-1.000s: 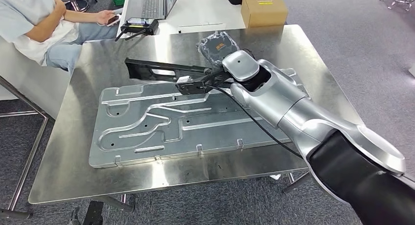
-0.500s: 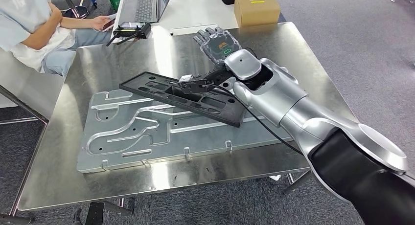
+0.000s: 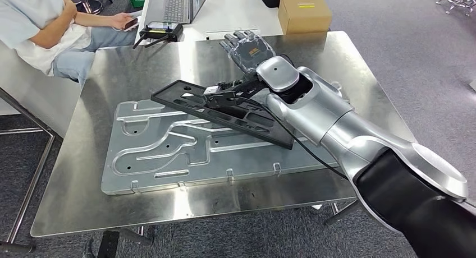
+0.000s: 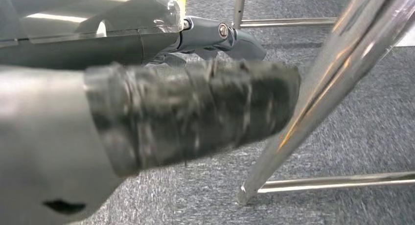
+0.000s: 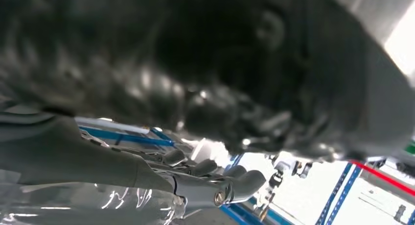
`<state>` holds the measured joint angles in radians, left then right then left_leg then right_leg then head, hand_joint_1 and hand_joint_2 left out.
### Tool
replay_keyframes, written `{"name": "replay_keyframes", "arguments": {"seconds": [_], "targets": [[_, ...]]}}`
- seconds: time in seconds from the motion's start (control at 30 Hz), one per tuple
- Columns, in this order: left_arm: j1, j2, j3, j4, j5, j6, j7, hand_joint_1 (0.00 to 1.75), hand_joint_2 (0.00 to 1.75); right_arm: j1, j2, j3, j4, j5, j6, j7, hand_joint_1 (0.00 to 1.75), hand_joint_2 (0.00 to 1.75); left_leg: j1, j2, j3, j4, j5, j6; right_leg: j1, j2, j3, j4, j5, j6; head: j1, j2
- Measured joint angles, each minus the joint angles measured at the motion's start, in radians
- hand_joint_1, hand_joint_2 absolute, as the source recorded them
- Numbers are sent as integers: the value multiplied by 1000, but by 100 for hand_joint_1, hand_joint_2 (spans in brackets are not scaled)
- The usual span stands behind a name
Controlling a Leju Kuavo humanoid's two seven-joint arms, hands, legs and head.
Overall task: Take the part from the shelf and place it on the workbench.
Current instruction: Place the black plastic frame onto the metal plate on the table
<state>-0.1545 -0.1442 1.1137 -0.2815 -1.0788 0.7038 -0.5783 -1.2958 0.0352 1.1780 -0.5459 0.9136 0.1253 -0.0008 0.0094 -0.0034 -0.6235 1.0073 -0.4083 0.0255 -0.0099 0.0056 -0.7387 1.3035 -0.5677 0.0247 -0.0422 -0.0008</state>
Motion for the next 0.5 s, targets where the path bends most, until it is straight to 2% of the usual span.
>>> {"name": "replay_keyframes", "arguments": {"seconds": [0.03, 0.07, 0.13, 0.17, 0.2, 0.3, 0.33, 0.4, 0.47, 0.5], "targets": [[0, 0, 0, 0, -2, 0, 0, 0, 0, 2, 0, 0, 0, 0, 0, 0, 0, 0, 0, 0, -3, 4, 0, 0, -1, 0, 4, -5, 12, 0, 0, 0], [-1, 0, 0, 0, -3, 0, 0, 0, 0, 3, 0, 0, 0, 0, 1, 0, 0, 0, 0, -1, -5, 8, -1, -1, -1, -1, 28, -48, 40, -1, 0, 0], [-2, 0, 1, 0, -6, 0, 0, 0, 0, 1, 0, 0, 0, 0, 1, 0, 0, 0, -2, -2, -14, 22, -3, -5, -1, -1, 94, -177, 95, -5, 0, 0], [-3, 0, 2, 0, -6, 0, 0, 0, 0, 0, 0, 0, 0, 0, 1, 0, 0, 0, -4, -3, -20, 27, -3, -10, 0, -1, 115, -223, 111, -9, -1, 0], [-4, 0, 5, 0, -6, 0, 0, 0, 0, 0, 0, 0, 0, 0, 1, 0, 0, 0, -5, -3, -25, 31, -2, -15, 2, 0, 124, -245, 117, -13, -1, 0], [-4, 0, 15, 0, -7, 0, -1, 0, 0, 0, -1, 0, 0, 0, 3, 0, 0, 0, -5, -4, -33, 31, 3, -33, 2, 0, 118, -252, 130, -31, -1, 0], [-3, -1, 17, 1, -7, 0, -1, 0, 0, 0, -1, 0, 0, 0, 4, 0, 0, 0, -3, -3, -39, 42, -11, -39, 0, -1, 115, -256, 137, -38, -3, 0], [-4, -2, 19, 1, -8, 0, -3, 0, 0, -1, -1, 0, -1, 0, 5, 0, 0, 0, 1, -2, -68, 119, -76, -51, -4, -2, 105, -262, 152, -50, -8, 0], [-7, -1, 23, 2, -2, 0, -11, 0, 0, 0, 0, 0, -2, 0, 6, 0, 0, 0, 3, -1, -107, 241, -149, -60, -4, -2, 89, -262, 164, -52, -11, 0], [-8, 0, 26, 3, 4, 0, -17, 0, 0, 1, 0, 0, -3, 0, 7, 0, 0, 0, 4, -1, -113, 279, -167, -63, -4, -2, 81, -262, 170, -51, -11, 0]]}}
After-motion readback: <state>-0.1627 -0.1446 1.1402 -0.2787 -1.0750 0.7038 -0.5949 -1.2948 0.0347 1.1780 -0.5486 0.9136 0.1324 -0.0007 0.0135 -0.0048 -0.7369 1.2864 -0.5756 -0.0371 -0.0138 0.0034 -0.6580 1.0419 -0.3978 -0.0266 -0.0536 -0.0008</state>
